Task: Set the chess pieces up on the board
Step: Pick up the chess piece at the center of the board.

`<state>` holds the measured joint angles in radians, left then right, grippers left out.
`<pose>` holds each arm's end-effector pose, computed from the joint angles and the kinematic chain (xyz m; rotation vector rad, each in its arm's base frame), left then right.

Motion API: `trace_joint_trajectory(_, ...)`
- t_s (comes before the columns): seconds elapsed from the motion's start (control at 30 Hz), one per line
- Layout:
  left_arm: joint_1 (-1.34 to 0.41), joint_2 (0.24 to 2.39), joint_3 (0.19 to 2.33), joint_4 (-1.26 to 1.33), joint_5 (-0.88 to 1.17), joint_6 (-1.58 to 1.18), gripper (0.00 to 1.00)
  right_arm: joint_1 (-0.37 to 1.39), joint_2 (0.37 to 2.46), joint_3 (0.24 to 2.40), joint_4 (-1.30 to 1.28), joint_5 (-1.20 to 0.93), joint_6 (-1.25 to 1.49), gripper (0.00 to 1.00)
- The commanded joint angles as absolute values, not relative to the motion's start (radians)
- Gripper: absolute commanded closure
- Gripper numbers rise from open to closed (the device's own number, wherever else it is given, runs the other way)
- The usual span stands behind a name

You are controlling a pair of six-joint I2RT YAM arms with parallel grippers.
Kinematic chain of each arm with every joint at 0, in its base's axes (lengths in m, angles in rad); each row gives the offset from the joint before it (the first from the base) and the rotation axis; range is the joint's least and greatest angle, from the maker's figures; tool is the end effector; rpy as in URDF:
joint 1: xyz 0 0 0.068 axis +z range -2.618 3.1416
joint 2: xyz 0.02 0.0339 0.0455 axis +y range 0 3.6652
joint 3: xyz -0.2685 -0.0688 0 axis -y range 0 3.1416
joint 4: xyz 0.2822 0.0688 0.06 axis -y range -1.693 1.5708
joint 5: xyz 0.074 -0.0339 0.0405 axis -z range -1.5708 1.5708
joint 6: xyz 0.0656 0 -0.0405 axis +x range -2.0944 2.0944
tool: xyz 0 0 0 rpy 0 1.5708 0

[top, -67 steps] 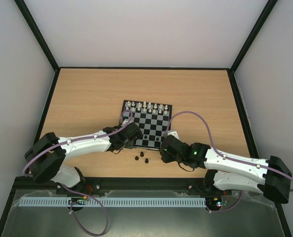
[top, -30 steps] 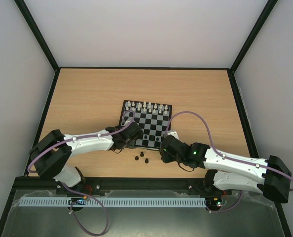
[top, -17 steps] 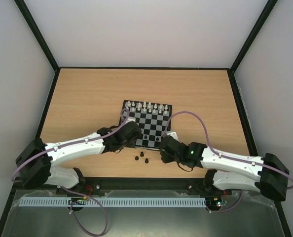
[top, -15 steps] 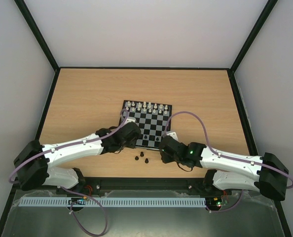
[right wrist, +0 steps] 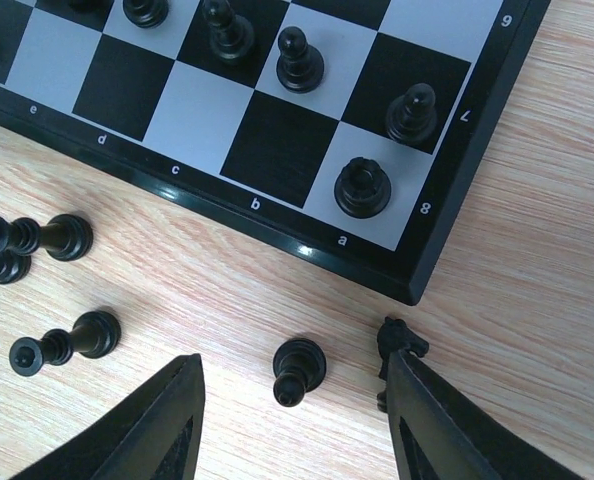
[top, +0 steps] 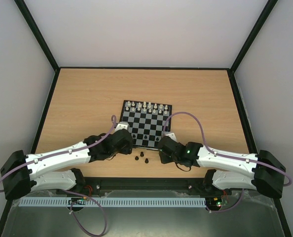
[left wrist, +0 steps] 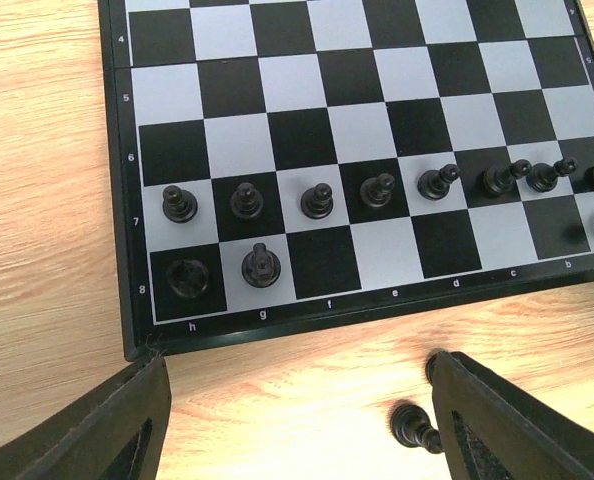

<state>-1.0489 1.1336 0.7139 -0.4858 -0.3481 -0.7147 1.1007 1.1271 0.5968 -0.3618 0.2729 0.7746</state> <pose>0.1551 -0.2248 0.1898 0.2590 2.4245 -0.3770 0.1356 0.2279 0.1583 -0.2842 2.4683 0.5046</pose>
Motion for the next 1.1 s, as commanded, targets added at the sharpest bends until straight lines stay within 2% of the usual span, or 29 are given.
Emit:
trace_joint_trajectory(0.0, -1.055, 1.110, 0.690, -0.496, -0.351, -0.723, 0.25, 1.097, 1.146, 0.606, -0.394, 0.296, 0.808, 0.51)
trace_joint_trajectory(0.13, -1.055, 1.105, 0.677, -0.488, -0.348, -0.723, 0.25, 1.098, 1.161, 0.596, -0.372, 0.260, 0.810, 0.57)
trace_joint_trajectory(0.5, -1.055, 1.074, 0.660, -0.490, -0.351, -0.723, 0.24, 1.143, 1.273, 0.634, -0.393, 0.269, 0.818, 0.64)
trace_joint_trajectory(0.77, -1.056, 1.068, 0.645, -0.483, -0.349, -0.728, 0.24, 1.156, 1.325, 0.655, -0.374, 0.271, 0.815, 0.76)
trace_joint_trajectory(0.93, -1.056, 1.068, 0.647, -0.482, -0.350, -0.728, 0.24, 1.157, 1.322, 0.658, -0.383, 0.279, 0.817, 0.89)
trace_joint_trajectory(1.07, -1.055, 1.076, 0.648, -0.479, -0.349, -0.727, 0.24, 1.157, 1.300, 0.662, -0.397, 0.284, 0.813, 0.91)
